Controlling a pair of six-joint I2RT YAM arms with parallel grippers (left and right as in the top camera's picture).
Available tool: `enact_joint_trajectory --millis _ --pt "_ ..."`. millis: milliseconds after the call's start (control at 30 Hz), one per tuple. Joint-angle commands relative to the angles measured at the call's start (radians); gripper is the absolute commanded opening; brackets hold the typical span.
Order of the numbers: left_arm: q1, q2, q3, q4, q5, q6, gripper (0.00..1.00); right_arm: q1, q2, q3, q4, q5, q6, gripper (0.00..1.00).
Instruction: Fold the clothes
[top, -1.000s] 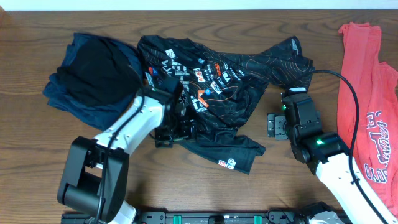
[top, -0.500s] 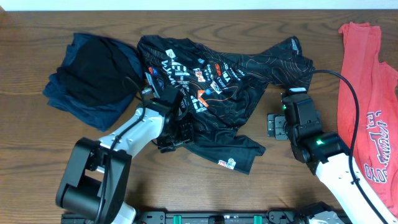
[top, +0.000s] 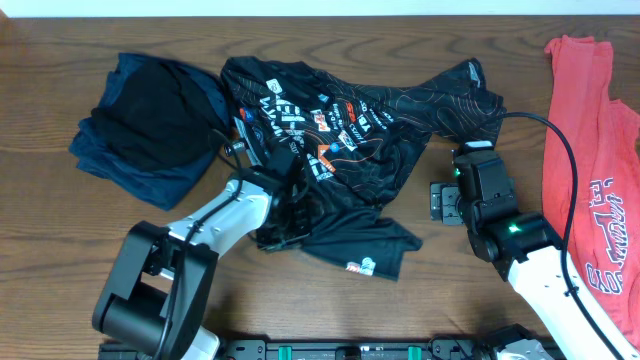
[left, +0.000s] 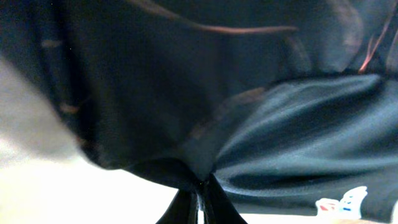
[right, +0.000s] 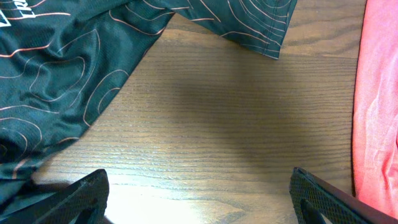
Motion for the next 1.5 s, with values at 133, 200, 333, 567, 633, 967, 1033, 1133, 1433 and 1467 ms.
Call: enact_joint_trajectory --millis 133,200,333,567,633,967,1033,1133,1433,1467 --pt "0.171 -0.241 0.004 -0.209 -0.235 0.108 0.06 -0.007 -0.011 0.001 -0.006 0.011 0.018 0.91" --pt "0.229 -0.326 0.004 -0.233 -0.253 0.109 0.06 -0.009 -0.011 0.001 0.002 0.012 0.018 0.92" --pt "0.294 -0.463 0.004 -0.247 -0.252 0.108 0.06 -0.037 0.006 0.001 0.076 0.021 0.013 0.93" --pt "0.294 -0.523 0.003 -0.291 -0.253 0.108 0.06 -0.123 0.187 0.001 0.233 -0.070 -0.155 0.95" --pt "0.294 -0.518 0.003 -0.298 -0.253 0.108 0.06 -0.137 0.269 0.001 0.267 -0.077 -0.229 0.94" --pt "0.294 -0.485 0.003 -0.295 -0.253 0.108 0.06 -0.161 0.527 0.001 0.545 -0.048 -0.342 0.90" --pt "0.294 -0.485 0.003 -0.295 -0.253 0.108 0.06 -0.161 0.562 0.001 0.571 -0.049 -0.342 0.88" --pt "0.294 -0.485 0.003 -0.295 -0.253 0.108 0.06 -0.161 0.612 0.001 0.573 -0.049 -0.342 0.86" --pt "0.294 -0.485 0.003 -0.295 -0.253 0.108 0.06 -0.161 0.631 0.001 0.493 -0.049 -0.228 0.01" --pt "0.294 -0.485 0.003 -0.295 -0.253 0.108 0.06 -0.161 0.611 0.001 0.473 -0.049 -0.191 0.01"
